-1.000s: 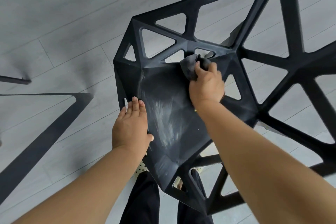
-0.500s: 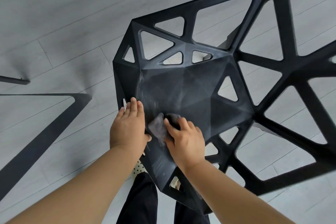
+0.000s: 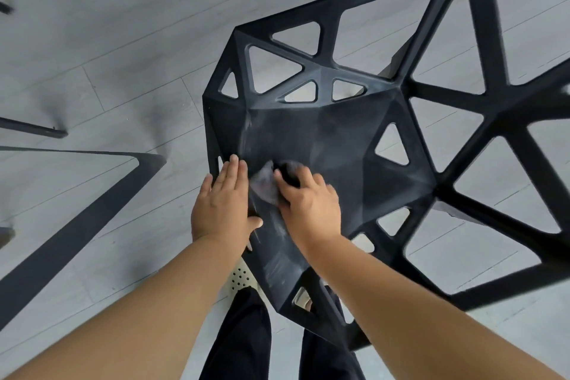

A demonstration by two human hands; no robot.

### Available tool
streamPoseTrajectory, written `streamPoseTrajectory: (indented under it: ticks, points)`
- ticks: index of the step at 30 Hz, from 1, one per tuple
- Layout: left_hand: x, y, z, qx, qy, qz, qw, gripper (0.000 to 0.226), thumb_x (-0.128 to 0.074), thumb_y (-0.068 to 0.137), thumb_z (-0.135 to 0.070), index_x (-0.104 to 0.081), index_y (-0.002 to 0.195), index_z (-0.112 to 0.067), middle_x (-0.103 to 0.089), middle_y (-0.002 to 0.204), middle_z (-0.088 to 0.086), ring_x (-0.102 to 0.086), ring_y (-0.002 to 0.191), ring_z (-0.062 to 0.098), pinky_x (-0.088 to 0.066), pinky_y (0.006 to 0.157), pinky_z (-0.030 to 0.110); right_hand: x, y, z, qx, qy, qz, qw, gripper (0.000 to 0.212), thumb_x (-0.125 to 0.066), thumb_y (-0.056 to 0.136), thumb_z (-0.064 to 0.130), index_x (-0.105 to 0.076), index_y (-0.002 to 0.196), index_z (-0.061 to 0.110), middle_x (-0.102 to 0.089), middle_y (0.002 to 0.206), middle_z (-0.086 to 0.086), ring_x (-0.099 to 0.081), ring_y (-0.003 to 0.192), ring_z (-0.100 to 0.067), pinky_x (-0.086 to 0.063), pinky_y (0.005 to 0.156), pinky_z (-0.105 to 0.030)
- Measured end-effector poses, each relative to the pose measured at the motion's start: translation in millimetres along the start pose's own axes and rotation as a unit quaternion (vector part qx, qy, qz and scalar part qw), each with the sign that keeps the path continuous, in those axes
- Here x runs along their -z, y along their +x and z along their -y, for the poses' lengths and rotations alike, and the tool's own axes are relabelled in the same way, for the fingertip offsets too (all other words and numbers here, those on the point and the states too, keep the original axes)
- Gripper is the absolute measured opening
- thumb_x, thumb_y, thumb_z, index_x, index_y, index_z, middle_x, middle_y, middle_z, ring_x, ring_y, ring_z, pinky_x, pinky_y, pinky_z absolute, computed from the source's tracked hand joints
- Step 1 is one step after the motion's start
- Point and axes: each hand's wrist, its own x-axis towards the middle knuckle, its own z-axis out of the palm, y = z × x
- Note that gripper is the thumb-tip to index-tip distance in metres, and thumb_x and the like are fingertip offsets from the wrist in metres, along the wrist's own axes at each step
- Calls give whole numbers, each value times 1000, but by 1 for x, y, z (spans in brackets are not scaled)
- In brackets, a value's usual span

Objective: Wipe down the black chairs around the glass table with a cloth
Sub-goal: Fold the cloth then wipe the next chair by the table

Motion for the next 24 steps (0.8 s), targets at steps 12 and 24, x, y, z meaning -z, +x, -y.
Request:
streamPoseTrajectory:
  ticks: [12,24]
  points:
    - [-38,-57,-1,-1,-22,35,999,124,-62,78,-60,31,137,-3,19,155,16,9,145,26,0,118,35,43,-93,-69,9,55,53,997,50,-78,68,36,-68,116,24,-63,97,-3,-63,78,-25,-52,61,-31]
    - [-54,-59,-63,-6,-57,-12,998,130,-60,70,-70,30,135,-3,26,150,15,16,143,27,10,117,40,69,-88,-161,-16,-24,27,999,54,-83,70,26,-66,120,16,-62,103,-12,-62,84,-35,-53,68,-38]
